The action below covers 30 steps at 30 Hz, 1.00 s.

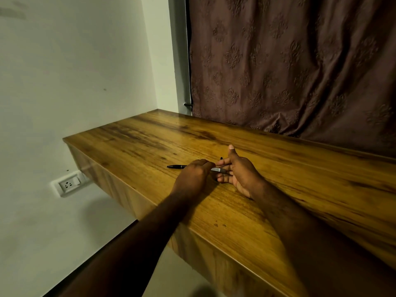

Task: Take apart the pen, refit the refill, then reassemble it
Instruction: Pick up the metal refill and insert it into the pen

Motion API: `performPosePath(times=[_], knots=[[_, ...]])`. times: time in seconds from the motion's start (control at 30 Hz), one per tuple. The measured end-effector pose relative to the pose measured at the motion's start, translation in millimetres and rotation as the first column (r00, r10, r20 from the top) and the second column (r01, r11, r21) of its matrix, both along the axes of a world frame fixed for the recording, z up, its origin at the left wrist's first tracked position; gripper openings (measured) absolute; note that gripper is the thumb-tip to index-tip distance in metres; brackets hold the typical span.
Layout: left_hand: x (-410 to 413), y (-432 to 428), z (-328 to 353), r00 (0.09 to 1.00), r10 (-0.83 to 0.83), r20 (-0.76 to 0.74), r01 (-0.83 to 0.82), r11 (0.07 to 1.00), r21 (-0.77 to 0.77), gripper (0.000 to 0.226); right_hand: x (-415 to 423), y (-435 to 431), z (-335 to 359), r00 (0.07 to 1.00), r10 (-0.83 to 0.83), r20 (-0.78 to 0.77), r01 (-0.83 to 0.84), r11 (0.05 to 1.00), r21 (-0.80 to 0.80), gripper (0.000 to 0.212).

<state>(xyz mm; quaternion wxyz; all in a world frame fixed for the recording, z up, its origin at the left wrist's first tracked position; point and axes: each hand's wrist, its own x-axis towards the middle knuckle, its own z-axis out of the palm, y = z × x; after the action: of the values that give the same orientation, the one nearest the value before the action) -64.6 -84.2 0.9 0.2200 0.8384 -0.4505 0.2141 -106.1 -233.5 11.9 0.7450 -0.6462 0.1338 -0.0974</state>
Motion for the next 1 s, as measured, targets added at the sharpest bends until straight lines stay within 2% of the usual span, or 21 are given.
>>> performPosePath(times=[0.07,0.2,0.37,0.57,0.77,1.0], knots=[[0.9,0.3,-0.1,1.0,0.004,-0.005,-0.004,1.0,-0.01,0.029,-0.1,-0.6,0.1,1.0,-0.018,0.004,0.018,1.0,-0.002,0.066],[-4.5,0.3,2.2,1.0,-0.015,-0.014,0.014,0.998,-0.059,0.052,-0.7,-2.5,1.1,0.999,-0.033,0.0,0.033,0.999,0.009,0.067],[3.7,1.7,-4.9,1.0,-0.004,-0.031,0.001,0.995,-0.099,0.023,-1.2,-5.7,2.2,0.997,-0.079,-0.014,0.079,0.996,0.038,0.069],[9.5,0.7,-12.6,0.999,0.043,-0.028,-0.048,0.982,-0.185,0.033,-2.1,-10.7,2.6,0.987,-0.161,0.011,0.159,0.981,0.114,0.054],[12.3,1.7,-14.8,0.996,0.058,-0.066,-0.072,0.969,-0.237,0.03,-8.8,-14.6,1.5,0.997,-0.041,0.063,0.032,0.989,0.143,0.026],[11.1,0.3,-13.0,0.994,0.078,-0.071,-0.095,0.955,-0.281,0.029,-11.7,-15.2,3.2,0.997,0.007,0.081,-0.019,0.989,0.149,0.021]])
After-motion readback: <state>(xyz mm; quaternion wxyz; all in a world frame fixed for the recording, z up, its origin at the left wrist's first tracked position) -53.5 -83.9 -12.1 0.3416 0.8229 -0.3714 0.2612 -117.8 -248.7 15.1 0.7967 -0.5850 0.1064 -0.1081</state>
